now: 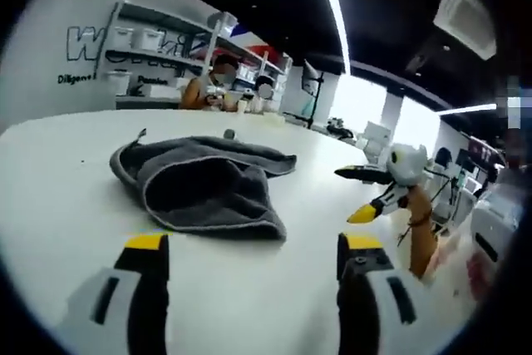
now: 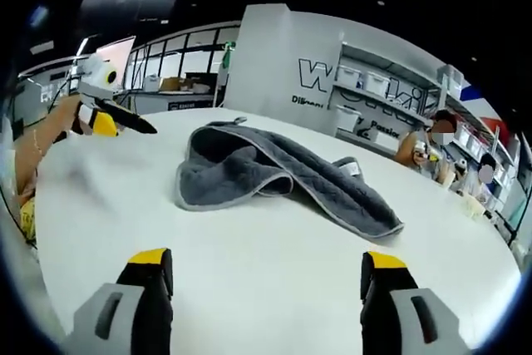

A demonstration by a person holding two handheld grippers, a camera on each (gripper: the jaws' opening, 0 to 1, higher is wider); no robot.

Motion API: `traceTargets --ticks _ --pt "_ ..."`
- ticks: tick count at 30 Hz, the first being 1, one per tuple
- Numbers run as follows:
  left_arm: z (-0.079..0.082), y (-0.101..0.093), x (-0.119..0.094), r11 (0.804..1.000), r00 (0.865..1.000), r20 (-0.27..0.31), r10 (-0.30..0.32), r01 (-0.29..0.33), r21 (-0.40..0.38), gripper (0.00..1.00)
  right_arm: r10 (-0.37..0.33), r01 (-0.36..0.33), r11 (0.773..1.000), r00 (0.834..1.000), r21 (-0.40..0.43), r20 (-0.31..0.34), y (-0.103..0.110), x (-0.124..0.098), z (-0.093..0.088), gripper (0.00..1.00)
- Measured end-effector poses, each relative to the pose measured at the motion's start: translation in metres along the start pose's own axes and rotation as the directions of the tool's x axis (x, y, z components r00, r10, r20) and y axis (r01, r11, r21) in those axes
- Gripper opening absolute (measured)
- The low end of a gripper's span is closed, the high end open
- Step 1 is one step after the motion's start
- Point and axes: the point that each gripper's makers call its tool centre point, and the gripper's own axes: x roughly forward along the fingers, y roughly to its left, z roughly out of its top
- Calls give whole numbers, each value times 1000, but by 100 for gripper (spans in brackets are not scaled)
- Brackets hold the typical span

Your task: Fold the towel on the table until its edges align and the towel forms a compact rectangular stack.

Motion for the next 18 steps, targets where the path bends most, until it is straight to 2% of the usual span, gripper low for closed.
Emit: traceTargets --ticks 3,5,7,13,15,18 --pt "-7 -9 13 998 999 -36 -38 36 -48 78 -5 5 1000 1000 -4 2 -3 -2 0 98" --pt "-12 -11 21 998 998 -54 -45 42 -56 78 -8 8 1000 1000 -6 7 -4 -3 0 98" --pt "-19 -15 29 994 995 -83 -60 52 -95 77 -9 9 1000 1000 -5 12 -5 -4 0 97" --pt "-19 -27 47 966 988 -69 -141 122 -227 63 -10 10 1000 1000 1 7 -6 -6 -5 97" --pt "-20 -28 52 955 987 -55 -148 129 -266 62 -13 13 1000 1000 2 4 -7 -6 -7 96" --pt "-22 -25 62 949 987 -66 -150 125 -289 62 -15 15 1000 1000 9 7 -10 -9 -9 96"
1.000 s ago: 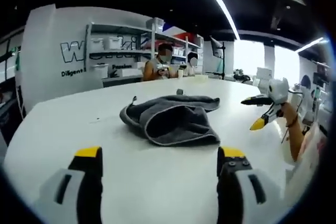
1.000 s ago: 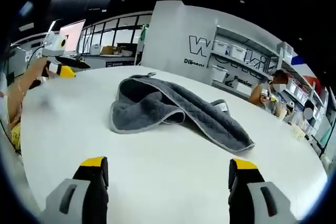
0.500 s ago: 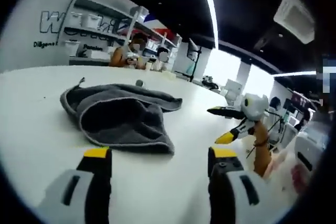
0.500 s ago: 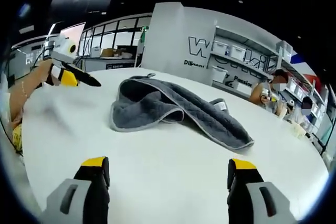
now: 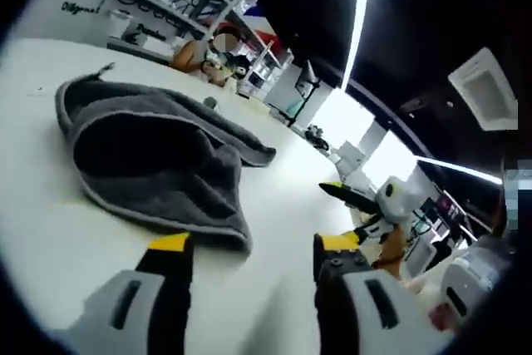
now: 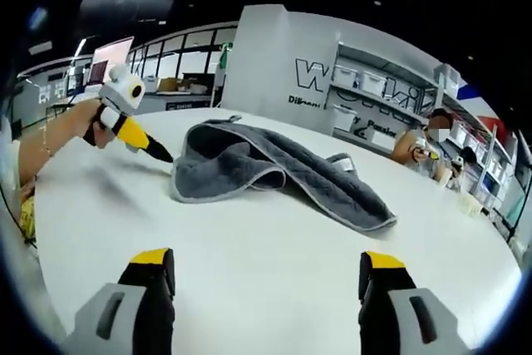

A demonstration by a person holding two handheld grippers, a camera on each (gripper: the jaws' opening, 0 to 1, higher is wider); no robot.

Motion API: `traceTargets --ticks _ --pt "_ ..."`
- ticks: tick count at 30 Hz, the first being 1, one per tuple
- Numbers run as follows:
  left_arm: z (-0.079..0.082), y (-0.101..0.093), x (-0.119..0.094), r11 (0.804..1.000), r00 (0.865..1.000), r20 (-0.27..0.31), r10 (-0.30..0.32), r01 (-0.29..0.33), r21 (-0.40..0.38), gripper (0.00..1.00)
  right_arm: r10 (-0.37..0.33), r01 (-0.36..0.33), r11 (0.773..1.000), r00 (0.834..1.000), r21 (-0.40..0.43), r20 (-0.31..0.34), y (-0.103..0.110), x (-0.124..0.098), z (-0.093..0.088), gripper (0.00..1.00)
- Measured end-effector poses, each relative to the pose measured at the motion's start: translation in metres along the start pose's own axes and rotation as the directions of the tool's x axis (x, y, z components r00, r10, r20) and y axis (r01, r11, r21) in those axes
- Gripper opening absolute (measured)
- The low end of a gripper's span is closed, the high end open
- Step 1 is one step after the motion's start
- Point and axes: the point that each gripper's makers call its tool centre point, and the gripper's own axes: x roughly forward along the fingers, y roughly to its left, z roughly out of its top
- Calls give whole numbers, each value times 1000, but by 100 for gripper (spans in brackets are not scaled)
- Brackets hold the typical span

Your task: Fold the towel on the table until its edges align and the towel forms a compact rectangular stack.

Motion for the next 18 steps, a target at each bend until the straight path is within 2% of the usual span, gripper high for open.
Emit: traceTargets --ticks 7,11,12,14,18 --pt "-3 2 15 999 1000 -20 -5 4 -42 55 -18 18 1000 1000 6 -3 -8 -4 -5 95" --pt "3 9 22 997 1000 6 8 -7 -78 45 -19 19 1000 1000 10 -4 -9 -5 -7 94" --pt "4 14 24 996 999 11 32 -31 -84 42 -18 18 1000 1000 10 -5 -9 -5 -8 93" --pt "6 21 26 996 998 12 64 -63 -67 34 -18 18 1000 1000 11 -8 -10 -6 -9 93" --pt "8 30 29 994 997 13 81 -80 -73 23 -19 19 1000 1000 11 -9 -11 -8 -11 92"
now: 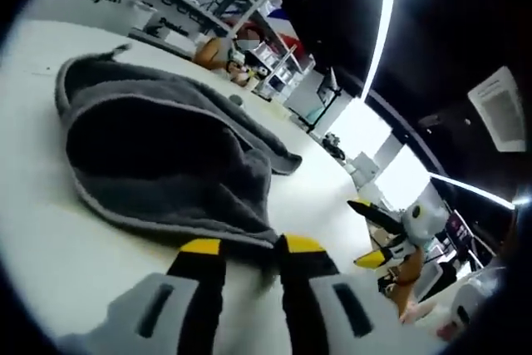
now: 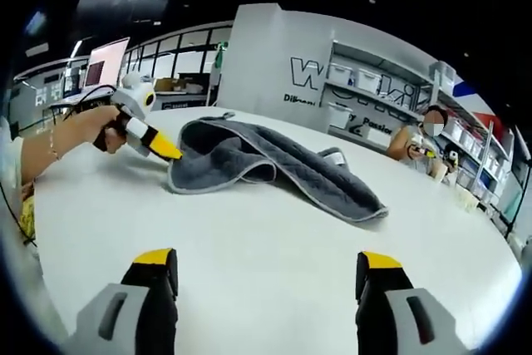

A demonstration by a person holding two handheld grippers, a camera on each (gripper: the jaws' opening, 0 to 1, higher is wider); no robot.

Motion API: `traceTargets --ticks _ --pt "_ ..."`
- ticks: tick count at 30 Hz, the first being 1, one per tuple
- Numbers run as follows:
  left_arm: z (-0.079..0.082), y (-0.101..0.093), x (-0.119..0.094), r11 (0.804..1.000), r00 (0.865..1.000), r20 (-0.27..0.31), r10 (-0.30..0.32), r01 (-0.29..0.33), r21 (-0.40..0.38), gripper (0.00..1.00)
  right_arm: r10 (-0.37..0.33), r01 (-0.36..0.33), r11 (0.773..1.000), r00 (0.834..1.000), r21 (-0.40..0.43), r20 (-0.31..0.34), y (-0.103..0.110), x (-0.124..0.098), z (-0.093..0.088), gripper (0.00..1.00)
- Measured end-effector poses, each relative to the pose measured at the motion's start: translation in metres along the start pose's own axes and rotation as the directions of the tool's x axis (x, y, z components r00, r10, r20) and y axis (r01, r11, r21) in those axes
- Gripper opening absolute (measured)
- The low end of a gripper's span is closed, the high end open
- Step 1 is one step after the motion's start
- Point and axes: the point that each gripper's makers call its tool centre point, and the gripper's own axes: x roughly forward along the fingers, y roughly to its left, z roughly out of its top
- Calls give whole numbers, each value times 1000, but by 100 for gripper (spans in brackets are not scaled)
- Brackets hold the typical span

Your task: Fold the towel on the table until its edges align and the towel forms a compact rectangular stack.

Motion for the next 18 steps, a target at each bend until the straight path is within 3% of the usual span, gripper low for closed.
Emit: traceTargets --ticks 4,9,12,15,17,18 --pt "-1 -1 1 1000 1000 10 4 -4 13 11 -10 10 1000 1000 9 -2 -3 -2 -1 92" --pt "2 -5 -1 989 999 -3 36 -35 144 5 -9 9 1000 1000 7 -2 -2 -2 -1 91" --pt "4 -8 -6 965 997 2 83 -81 251 4 -9 9 1000 1000 8 -1 -1 -3 0 91" --pt "17 -9 -15 912 991 19 134 -131 388 4 -7 7 1000 1000 8 1 -1 -3 0 91" --pt "23 -15 -20 853 987 27 161 -153 498 4 -8 8 1000 1000 8 -1 -1 -3 0 91" --pt "28 -19 -25 813 983 39 180 -171 557 4 -10 10 1000 1000 8 -2 -1 -4 0 91"
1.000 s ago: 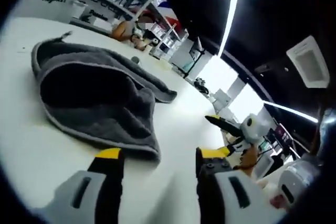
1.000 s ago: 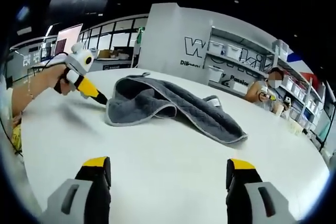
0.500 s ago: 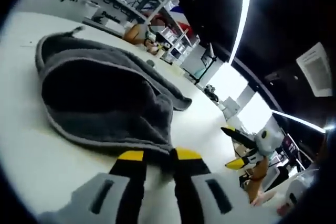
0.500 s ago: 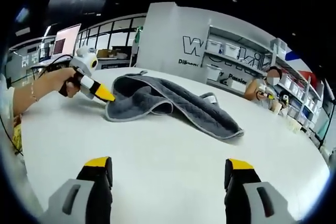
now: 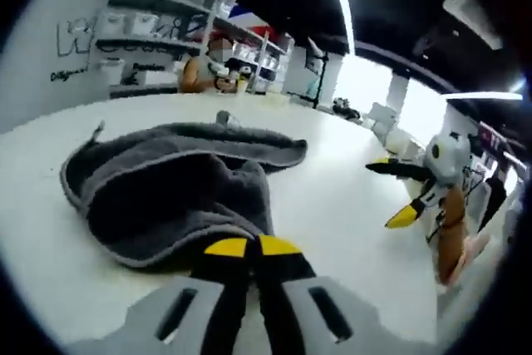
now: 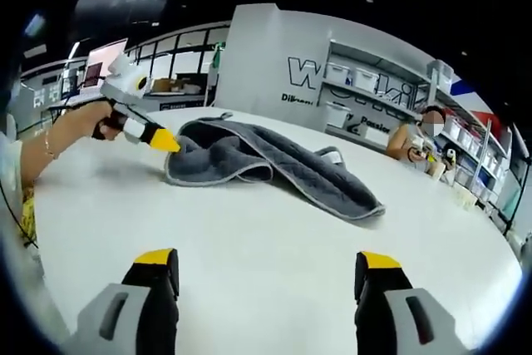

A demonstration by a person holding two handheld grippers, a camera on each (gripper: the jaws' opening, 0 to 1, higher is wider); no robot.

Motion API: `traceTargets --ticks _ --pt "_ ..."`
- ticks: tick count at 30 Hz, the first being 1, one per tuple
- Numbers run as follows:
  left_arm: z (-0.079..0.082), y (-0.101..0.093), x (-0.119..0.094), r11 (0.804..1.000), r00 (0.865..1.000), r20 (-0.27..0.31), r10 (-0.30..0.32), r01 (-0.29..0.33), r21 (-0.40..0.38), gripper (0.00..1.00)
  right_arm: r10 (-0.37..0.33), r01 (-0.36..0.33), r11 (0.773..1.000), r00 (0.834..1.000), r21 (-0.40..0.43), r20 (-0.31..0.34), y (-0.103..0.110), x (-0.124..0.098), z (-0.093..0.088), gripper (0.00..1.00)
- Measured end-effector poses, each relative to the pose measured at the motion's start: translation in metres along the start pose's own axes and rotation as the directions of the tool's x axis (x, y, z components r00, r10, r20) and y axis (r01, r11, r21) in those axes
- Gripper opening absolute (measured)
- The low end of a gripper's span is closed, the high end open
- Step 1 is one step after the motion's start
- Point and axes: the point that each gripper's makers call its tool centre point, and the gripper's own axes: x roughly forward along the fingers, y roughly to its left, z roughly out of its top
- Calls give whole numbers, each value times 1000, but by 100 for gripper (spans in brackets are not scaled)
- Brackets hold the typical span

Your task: Fold the towel on the table until its edges align and the towel forms a compact rectangular stack.

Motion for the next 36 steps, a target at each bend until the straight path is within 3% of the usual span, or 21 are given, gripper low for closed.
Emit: traceTargets --ticks 5,9,15,18,22,24,27,32,34,36 --pt "26 2 -23 986 999 19 31 -34 163 4 -7 7 1000 1000 1 8 -3 -3 2 91" --pt "48 4 -46 976 998 48 42 -52 211 4 -14 14 1000 1000 4 16 -5 -5 3 91" --pt "71 27 -75 924 987 59 150 -162 347 4 -16 16 1000 1000 5 19 -6 -6 3 91" --pt "76 43 -92 883 972 39 230 -225 411 4 -16 16 1000 1000 7 20 -7 -7 3 91" --pt "90 55 -116 870 965 63 255 -257 420 4 -23 23 1000 1000 7 19 -8 -7 3 91" --pt "93 64 -127 853 955 64 291 -288 436 4 -25 25 1000 999 6 22 -9 -7 4 91" --pt "96 84 -148 803 925 65 374 -358 476 4 -23 23 1000 999 7 22 -8 -7 4 91" --pt "97 110 -175 777 899 63 432 -407 479 4 -19 19 1000 1000 5 18 -8 -3 4 91" --pt "100 121 -186 753 882 69 466 -437 492 4 -19 19 1000 1000 3 17 -8 -2 4 91" --pt "105 134 -197 716 859 77 506 -468 518 4 -19 19 1000 1000 3 17 -8 -1 5 91"
